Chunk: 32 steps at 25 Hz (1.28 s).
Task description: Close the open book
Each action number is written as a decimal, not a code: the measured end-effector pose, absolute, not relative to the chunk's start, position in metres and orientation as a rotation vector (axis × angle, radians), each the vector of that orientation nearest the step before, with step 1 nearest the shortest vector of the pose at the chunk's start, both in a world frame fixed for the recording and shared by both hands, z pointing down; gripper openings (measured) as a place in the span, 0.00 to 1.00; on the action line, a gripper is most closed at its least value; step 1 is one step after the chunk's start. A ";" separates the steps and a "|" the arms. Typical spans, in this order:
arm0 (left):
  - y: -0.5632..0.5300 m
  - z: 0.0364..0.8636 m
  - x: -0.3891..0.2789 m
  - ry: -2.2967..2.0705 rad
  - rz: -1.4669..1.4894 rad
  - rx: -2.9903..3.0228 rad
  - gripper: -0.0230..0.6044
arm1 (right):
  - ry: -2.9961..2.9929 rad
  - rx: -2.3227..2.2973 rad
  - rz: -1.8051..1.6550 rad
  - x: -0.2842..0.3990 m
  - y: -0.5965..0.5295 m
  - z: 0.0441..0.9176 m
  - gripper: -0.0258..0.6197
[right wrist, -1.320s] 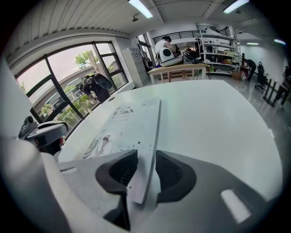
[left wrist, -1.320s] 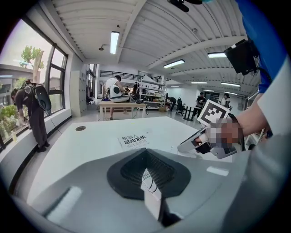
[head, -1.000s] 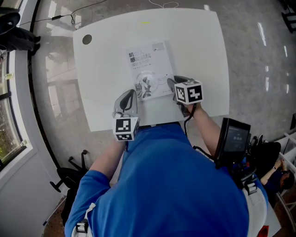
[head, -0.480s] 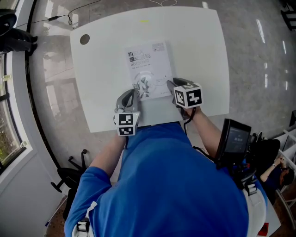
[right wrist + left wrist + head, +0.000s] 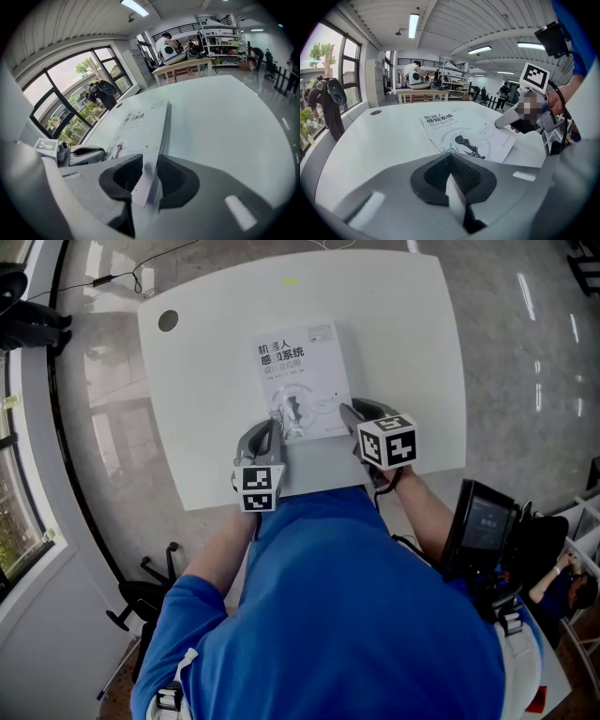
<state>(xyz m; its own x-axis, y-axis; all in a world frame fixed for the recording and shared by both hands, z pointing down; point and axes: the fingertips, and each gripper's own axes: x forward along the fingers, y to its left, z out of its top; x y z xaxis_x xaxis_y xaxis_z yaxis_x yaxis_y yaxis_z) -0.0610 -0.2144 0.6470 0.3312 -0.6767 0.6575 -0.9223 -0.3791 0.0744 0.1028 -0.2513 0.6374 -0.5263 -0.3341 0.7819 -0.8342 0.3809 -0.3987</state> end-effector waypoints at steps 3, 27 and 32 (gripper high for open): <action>-0.214 0.647 -0.061 -1.409 0.747 2.160 0.05 | -2.061 0.987 1.139 0.104 -0.248 0.637 0.20; -0.220 0.651 -0.067 -1.443 0.735 2.130 0.05 | -2.189 0.887 1.275 0.090 -0.243 0.629 0.20; -0.220 0.653 -0.067 -1.450 0.746 2.130 0.05 | -2.148 0.872 1.300 0.095 -0.229 0.634 0.20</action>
